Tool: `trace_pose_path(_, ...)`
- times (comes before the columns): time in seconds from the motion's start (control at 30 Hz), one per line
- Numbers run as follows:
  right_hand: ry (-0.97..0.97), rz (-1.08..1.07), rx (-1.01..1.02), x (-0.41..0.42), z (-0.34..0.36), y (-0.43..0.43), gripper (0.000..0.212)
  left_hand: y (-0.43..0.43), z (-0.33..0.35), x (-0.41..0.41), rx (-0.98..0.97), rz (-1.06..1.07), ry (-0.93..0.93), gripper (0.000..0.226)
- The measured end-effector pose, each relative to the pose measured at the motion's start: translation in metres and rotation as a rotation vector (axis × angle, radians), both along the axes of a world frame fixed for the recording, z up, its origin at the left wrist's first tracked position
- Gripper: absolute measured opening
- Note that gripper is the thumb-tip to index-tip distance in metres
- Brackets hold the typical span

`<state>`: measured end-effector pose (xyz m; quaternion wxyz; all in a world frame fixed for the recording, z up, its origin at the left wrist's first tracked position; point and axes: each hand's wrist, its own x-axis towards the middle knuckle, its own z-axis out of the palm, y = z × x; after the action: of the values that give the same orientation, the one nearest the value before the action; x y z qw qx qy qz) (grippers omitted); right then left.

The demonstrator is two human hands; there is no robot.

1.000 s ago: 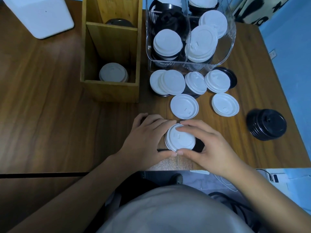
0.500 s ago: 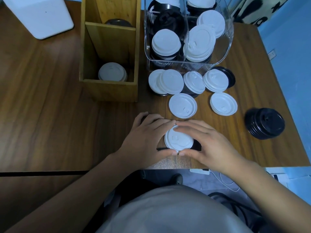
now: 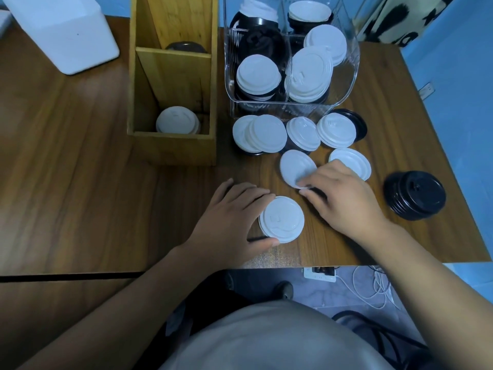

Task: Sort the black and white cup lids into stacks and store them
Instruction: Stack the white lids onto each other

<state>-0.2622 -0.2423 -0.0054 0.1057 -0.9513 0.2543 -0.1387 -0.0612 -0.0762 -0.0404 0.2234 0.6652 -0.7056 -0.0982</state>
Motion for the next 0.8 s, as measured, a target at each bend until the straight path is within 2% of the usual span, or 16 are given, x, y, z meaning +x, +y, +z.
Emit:
trace_pose_path(0.13,-0.194,-0.087,0.325,-0.018,0.028,0.007,0.016,0.0,0.001,0.0,0.019,0.006,0.004,0.078)
trace_pose_path(0.23,-0.163,-0.115,0.607,-0.036,0.039,0.005,0.025,-0.001,0.001,0.001,0.028,0.005,-0.001,0.078)
trace_pose_path(0.3,-0.053,-0.148,0.675,-0.04,0.035,0.0,0.029,-0.001,0.001,0.0,0.024,0.009,-0.003,0.078)
trace_pose_path(0.37,0.072,-0.157,0.574,-0.038,0.023,-0.004,0.022,-0.001,0.001,-0.001,0.02,0.015,-0.004,0.078)
trace_pose_path(0.43,0.142,-0.131,0.348,-0.03,0.012,-0.001,0.022,-0.001,0.001,-0.001,0.016,0.02,-0.002,0.077)
trace_pose_path(0.53,0.03,-0.118,0.16,-0.031,0.003,0.011,0.028,-0.002,0.001,-0.001,0.013,0.022,0.001,0.077)
trace_pose_path(0.63,-0.121,-0.194,0.179,-0.05,0.004,0.024,0.033,-0.002,0.001,-0.001,0.006,0.022,0.003,0.076)
trace_pose_path(0.8,-0.045,-0.227,0.224,-0.072,-0.006,0.035,0.051,-0.002,0.0,-0.001,0.009,0.021,0.004,0.076)
